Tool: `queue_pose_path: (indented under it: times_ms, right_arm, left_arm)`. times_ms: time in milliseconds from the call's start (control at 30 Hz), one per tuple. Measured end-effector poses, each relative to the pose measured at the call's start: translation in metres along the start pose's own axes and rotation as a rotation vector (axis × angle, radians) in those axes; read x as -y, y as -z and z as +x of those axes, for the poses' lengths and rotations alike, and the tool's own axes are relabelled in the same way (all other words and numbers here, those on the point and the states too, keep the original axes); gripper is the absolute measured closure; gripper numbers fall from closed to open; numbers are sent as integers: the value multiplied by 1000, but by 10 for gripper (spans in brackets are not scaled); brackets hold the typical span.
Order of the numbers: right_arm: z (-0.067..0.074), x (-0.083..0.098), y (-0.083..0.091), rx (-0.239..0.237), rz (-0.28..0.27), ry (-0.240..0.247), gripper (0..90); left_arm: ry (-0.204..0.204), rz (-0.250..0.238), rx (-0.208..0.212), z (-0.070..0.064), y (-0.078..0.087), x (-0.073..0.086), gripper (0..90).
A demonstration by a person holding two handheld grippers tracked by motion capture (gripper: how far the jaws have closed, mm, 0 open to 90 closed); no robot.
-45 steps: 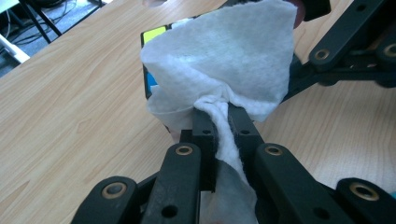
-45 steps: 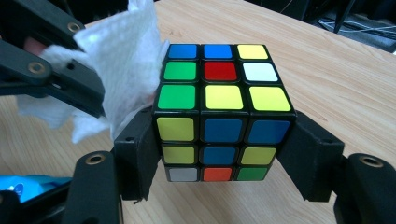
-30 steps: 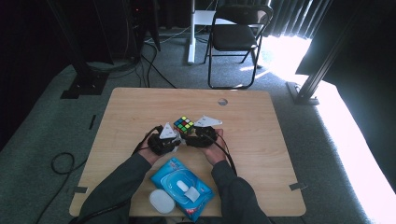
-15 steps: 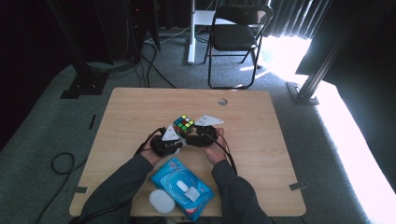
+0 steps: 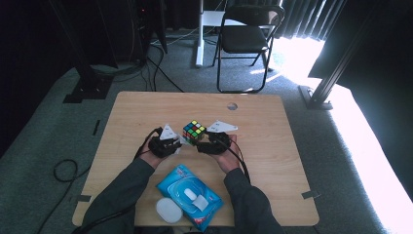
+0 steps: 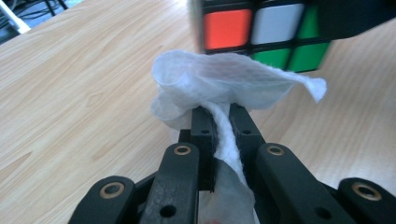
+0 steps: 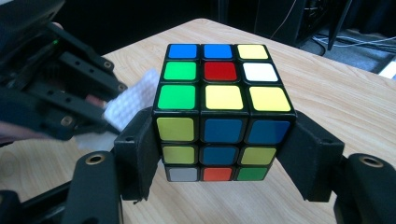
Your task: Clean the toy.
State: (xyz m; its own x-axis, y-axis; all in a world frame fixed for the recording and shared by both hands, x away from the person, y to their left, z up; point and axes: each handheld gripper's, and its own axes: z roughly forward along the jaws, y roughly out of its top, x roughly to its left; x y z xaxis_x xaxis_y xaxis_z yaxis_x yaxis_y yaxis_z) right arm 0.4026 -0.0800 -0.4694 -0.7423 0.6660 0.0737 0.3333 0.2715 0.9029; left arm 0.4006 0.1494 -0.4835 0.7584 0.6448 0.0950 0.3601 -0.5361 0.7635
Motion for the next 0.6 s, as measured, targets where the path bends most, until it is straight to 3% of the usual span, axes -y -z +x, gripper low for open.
queue_pose_path:
  times_ms: [233, 600]
  right_arm:
    - [2, -1, 4, -22, -12, -8, 345]
    - [10, -7, -6, -37, -11, -6, 345]
  left_arm:
    - [54, -1, -24, 12, -2, 6, 833]
    - [45, -17, -6, 7, -3, 6, 832]
